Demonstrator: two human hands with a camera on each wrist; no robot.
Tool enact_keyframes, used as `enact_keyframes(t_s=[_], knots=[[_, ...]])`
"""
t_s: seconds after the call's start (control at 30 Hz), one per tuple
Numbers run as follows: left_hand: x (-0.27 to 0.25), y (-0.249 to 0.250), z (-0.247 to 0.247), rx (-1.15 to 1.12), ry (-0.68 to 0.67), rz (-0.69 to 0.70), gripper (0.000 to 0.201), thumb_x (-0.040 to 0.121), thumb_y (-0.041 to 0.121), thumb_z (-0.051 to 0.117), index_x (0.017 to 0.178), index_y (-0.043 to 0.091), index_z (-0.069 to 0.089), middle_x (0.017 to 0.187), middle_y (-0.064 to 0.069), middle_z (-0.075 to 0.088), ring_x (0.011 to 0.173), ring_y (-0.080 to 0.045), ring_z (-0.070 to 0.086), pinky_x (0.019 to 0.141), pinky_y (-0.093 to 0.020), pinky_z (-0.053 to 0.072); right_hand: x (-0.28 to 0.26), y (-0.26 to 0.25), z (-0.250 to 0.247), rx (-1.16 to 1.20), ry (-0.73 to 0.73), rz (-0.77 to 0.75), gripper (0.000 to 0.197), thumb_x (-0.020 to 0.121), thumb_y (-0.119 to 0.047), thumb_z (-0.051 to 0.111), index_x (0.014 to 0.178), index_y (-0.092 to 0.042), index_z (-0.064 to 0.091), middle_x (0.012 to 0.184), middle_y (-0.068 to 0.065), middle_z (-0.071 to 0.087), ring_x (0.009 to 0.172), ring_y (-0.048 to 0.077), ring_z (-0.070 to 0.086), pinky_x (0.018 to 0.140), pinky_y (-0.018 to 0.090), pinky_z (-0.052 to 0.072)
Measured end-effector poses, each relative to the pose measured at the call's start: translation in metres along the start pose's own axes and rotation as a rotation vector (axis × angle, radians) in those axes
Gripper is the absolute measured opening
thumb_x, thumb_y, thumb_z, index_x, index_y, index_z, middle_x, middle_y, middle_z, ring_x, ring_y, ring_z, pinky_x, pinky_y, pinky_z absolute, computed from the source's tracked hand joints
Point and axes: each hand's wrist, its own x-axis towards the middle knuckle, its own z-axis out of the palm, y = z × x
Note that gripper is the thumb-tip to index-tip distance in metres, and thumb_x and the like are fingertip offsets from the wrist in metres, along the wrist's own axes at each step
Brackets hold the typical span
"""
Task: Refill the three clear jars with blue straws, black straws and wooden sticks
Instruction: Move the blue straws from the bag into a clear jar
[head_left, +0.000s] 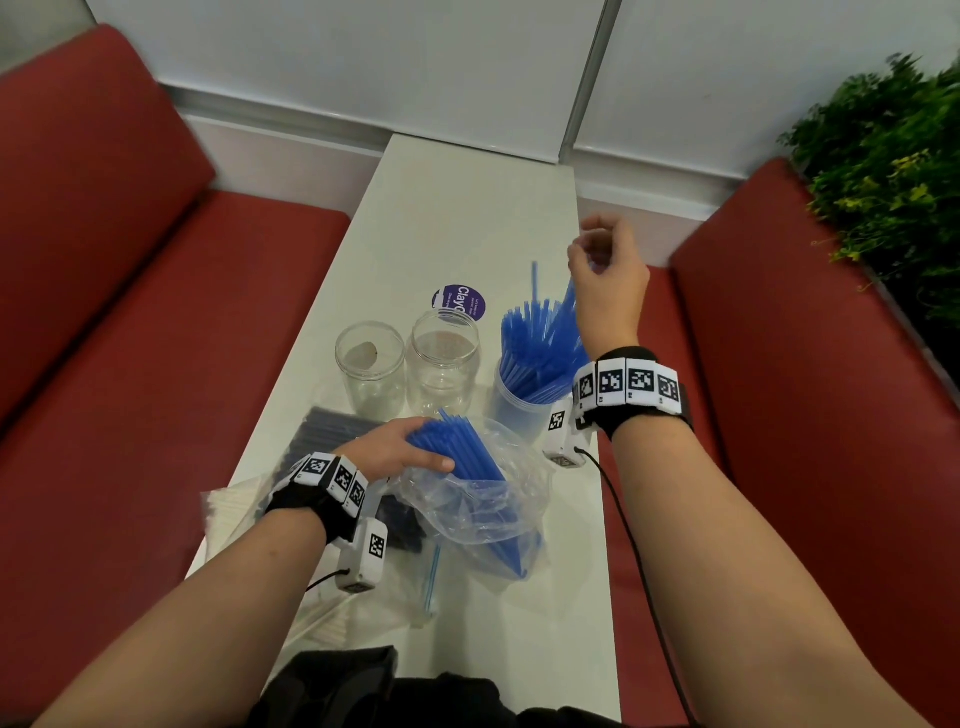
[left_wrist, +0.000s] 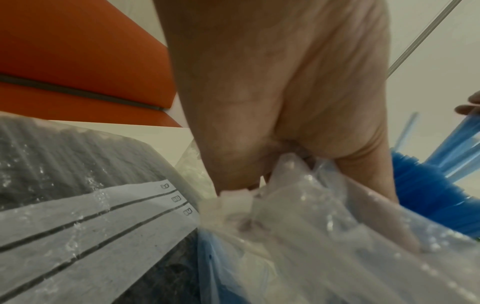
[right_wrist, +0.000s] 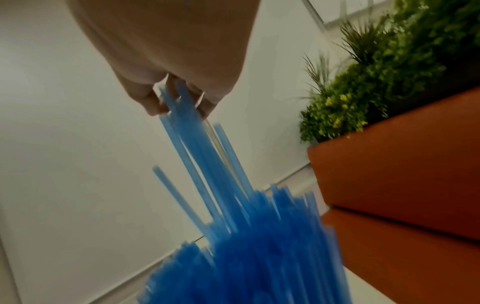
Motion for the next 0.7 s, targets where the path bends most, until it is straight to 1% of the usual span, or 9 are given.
enact_keyframes(t_s=[0.13,0.2,0.23,0.3,0.37,0.5,0.57,0.63,0.7], knots=[[0.001,-0.002,0.002,0.011,0.012,0.003,0.072,0.061,0.04,0.094,0.125,0.023,0.067,0.118,-0.002,0.074,0.114,-0.022,0.068,0.109,-0.051,0.046,-0.005,-0.001,0.005,-0.236,-0.11,-0.132,0.027,0.102,-0.017,0.05,0.125,-0.012,0.064,0.122,0.0,0.067,0.116,0.012,0.059,0.106,0.032,0.044],[0.001,-0.002,0.002,0.003,0.016,0.005,0.071,0.061,0.038,0.094,0.125,0.022,0.067,0.118,-0.002,0.074,0.114,-0.023,0.068,0.109,-0.051,0.045,-0.012,0.008,0.01,-0.465,-0.294,-0.121,0.041,0.108,-0.031,0.042,0.145,-0.016,0.05,0.15,0.005,0.051,0.144,0.022,0.039,0.123,0.041,0.023],[0.0,-0.001,0.002,0.0,0.017,0.005,0.07,0.062,0.036,0.093,0.126,0.021,0.067,0.118,-0.003,0.074,0.114,-0.023,0.068,0.109,-0.05,0.046,-0.017,0.013,0.012,-0.586,-0.394,-0.085,0.048,0.109,-0.038,0.037,0.153,-0.018,0.04,0.16,0.005,0.038,0.152,0.025,0.024,0.126,0.045,0.01],[-0.001,0.0,0.002,-0.014,0.01,0.0,0.066,0.067,0.029,0.092,0.127,0.019,0.066,0.119,-0.005,0.073,0.113,-0.025,0.069,0.108,-0.05,0.047,-0.025,0.023,0.013,-0.773,-0.55,0.005,0.059,0.109,-0.047,0.031,0.16,-0.018,0.025,0.168,0.005,0.017,0.157,0.026,0.006,0.126,0.048,0.0],[-0.001,0.001,0.003,-0.03,0.002,-0.005,0.061,0.072,0.021,0.09,0.128,0.015,0.065,0.119,-0.008,0.073,0.113,-0.026,0.069,0.108,-0.05,0.047,-0.032,0.032,0.012,-0.896,-0.677,0.064,0.064,0.108,-0.052,0.027,0.161,-0.019,0.019,0.171,0.004,0.004,0.157,0.028,-0.001,0.126,0.052,-0.002],[-0.003,0.001,0.005,-0.024,0.011,-0.005,0.056,0.075,0.015,0.087,0.127,0.014,0.065,0.118,-0.008,0.074,0.111,-0.025,0.07,0.107,-0.049,0.048,-0.037,0.038,0.009,-1.017,-0.865,0.132,0.068,0.105,-0.06,0.025,0.162,-0.024,0.017,0.171,0.0,0.0,0.156,0.032,-0.007,0.123,0.06,-0.006],[-0.004,0.001,0.005,-0.024,0.014,-0.001,0.056,0.075,0.015,0.087,0.127,0.014,0.065,0.117,-0.007,0.074,0.111,-0.025,0.07,0.107,-0.049,0.049,-0.035,0.032,0.006,-1.002,-0.821,0.103,0.055,0.106,-0.052,0.033,0.154,-0.026,0.039,0.166,0.003,0.023,0.155,0.035,0.01,0.12,0.062,0.0],[-0.004,0.001,0.005,-0.028,0.014,-0.001,0.057,0.074,0.016,0.087,0.127,0.014,0.065,0.117,-0.007,0.074,0.111,-0.025,0.07,0.107,-0.049,0.048,-0.033,0.023,0.004,-0.878,-0.569,-0.012,0.036,0.106,-0.035,0.041,0.126,-0.021,0.067,0.135,0.006,0.061,0.134,0.034,0.047,0.117,0.055,0.023],[-0.004,0.001,0.005,-0.033,0.004,-0.001,0.057,0.074,0.016,0.088,0.127,0.014,0.065,0.117,-0.007,0.074,0.11,-0.025,0.07,0.106,-0.049,0.049,-0.029,0.013,0.004,-0.774,-0.275,-0.13,0.031,0.103,-0.024,0.045,0.118,-0.017,0.071,0.118,0.005,0.067,0.116,0.028,0.058,0.104,0.043,0.038]])
